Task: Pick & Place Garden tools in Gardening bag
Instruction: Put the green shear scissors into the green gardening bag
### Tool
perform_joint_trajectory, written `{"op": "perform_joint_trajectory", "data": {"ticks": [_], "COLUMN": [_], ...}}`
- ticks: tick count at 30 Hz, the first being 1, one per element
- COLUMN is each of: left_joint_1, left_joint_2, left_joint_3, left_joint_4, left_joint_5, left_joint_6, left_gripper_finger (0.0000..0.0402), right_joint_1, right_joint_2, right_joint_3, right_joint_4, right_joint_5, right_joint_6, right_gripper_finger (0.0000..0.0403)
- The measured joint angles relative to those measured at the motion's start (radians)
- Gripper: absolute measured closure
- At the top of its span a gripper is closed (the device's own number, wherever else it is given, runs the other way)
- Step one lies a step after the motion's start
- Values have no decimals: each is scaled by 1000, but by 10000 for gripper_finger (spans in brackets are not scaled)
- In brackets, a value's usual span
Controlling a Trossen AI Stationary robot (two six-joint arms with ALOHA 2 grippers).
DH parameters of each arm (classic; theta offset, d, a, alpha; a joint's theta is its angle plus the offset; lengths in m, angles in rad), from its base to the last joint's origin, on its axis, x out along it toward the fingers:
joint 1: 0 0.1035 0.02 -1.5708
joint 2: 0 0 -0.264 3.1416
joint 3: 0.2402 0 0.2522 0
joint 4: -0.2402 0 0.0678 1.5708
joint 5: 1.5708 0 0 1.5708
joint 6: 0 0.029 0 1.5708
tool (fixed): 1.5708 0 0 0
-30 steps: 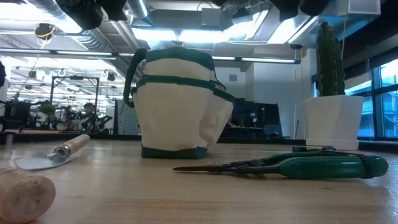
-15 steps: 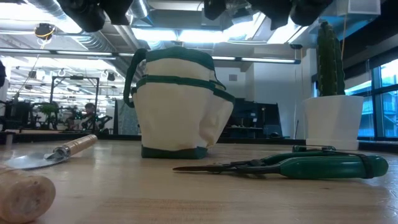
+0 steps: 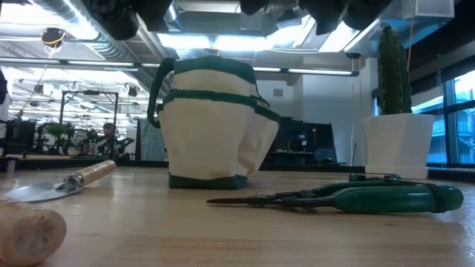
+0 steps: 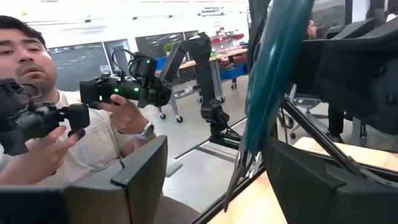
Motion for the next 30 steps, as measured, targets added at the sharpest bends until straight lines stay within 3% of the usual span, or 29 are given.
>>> {"op": "perform_joint_trajectory", "data": {"ticks": [7,12,16,26,30], "left_joint_1": [1,0,1,98,143], "left_joint_2": [0,0,0,-36,-42], "left_joint_3": [0,0,0,5,5], "left_joint_4": [-11,-13,-34,-20,-27], "left_joint_5": [82,134,166,279,308], "left_joint_6": [-3,1,20,34,54], "left_gripper_finger": [363,363,363,363,363], "right_joint_1": [0,1,1,42,40], "right_joint_2": [0,0,0,60,63], "right_joint_3": [0,1,1,0,0], "right_joint_4": [-40,-119,-144,23,43], "right_joint_5": [5,163,209,210,274], "right_joint_6": [-58,-154,-194,-182,-171], "right_gripper_finger": [139,139,139,139,139]}}
